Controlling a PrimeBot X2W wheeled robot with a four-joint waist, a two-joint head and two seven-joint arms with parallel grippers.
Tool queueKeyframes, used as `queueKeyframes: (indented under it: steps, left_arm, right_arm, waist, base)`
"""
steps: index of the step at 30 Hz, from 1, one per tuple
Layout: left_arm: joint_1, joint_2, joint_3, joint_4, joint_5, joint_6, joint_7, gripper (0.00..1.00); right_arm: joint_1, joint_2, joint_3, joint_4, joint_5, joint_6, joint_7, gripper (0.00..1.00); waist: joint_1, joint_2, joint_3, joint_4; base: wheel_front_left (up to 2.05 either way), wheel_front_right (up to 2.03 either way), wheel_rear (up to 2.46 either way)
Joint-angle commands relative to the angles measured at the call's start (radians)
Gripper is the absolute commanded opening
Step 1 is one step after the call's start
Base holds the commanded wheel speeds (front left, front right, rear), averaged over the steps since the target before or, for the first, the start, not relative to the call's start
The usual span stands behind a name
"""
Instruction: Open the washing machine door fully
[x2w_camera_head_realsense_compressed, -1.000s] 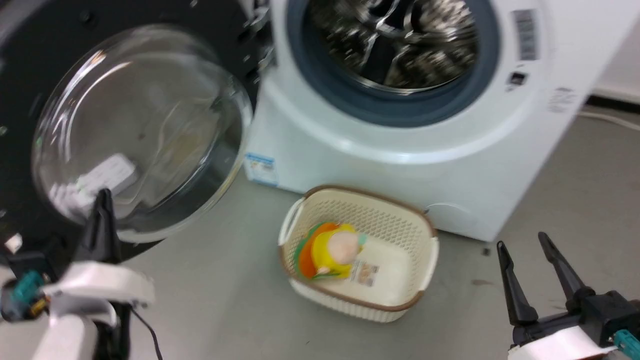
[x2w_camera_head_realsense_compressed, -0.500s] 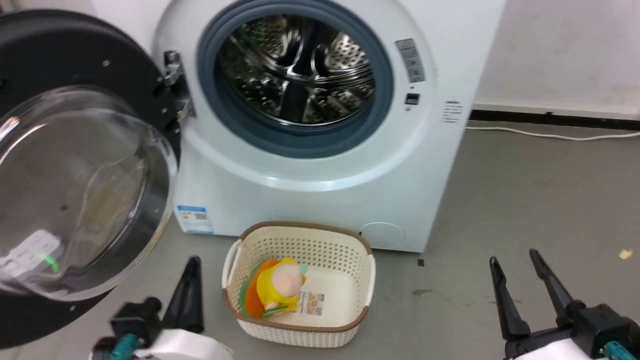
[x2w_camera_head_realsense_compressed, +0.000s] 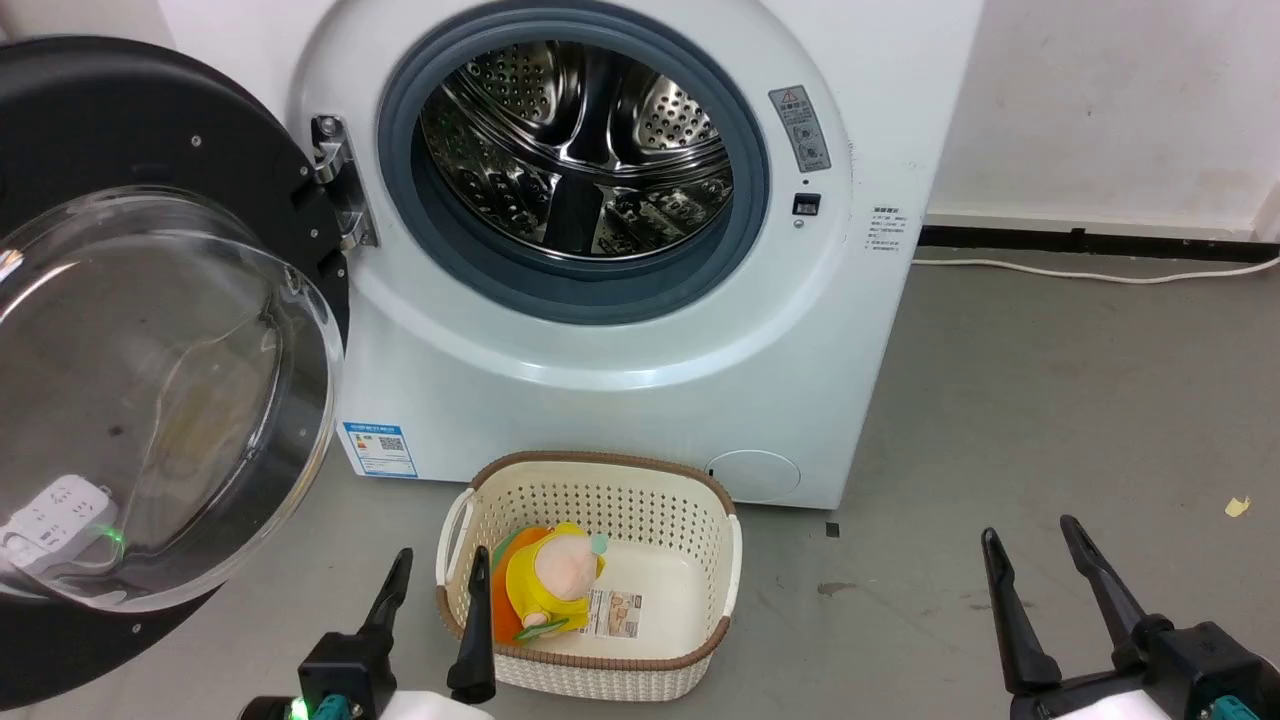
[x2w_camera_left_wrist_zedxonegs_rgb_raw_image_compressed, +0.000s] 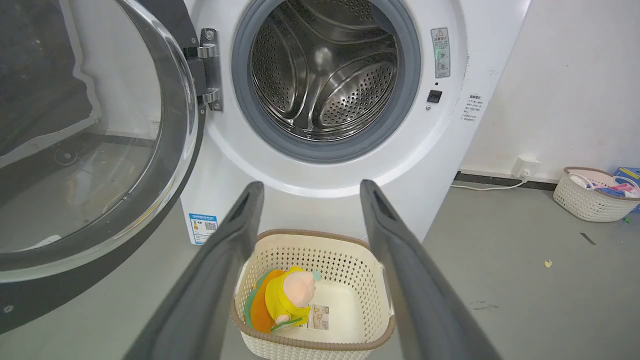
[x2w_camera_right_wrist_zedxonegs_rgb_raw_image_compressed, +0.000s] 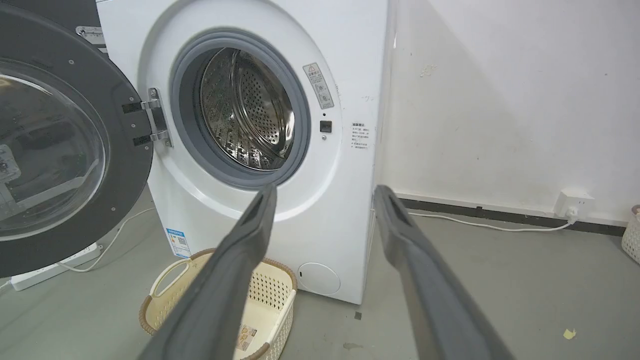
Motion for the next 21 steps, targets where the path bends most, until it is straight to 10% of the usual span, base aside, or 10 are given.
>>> queueKeyframes:
  steps: [1, 21]
  left_arm:
    - [0.017, -0.009, 0.009, -0.006, 0.013, -0.009, -0.005, 1.00]
    - [0.012, -0.053, 0.068, 0.020, 0.076, -0.055, -0.005, 1.00]
  right_arm:
    - [0.011, 0.006, -0.002, 0.006, 0.006, 0.001, -0.004, 1.00]
    - [0.008, 0.006, -0.006, 0.027, 0.017, 0.001, -0.004, 1.00]
  waist:
    - [0.0000, 0.0000, 0.001, 0.002]
    - [0.0000, 0.0000, 0.000, 0.005]
  base:
    - [0.00, 0.00, 0.00]
    - [0.00, 0.00, 0.00]
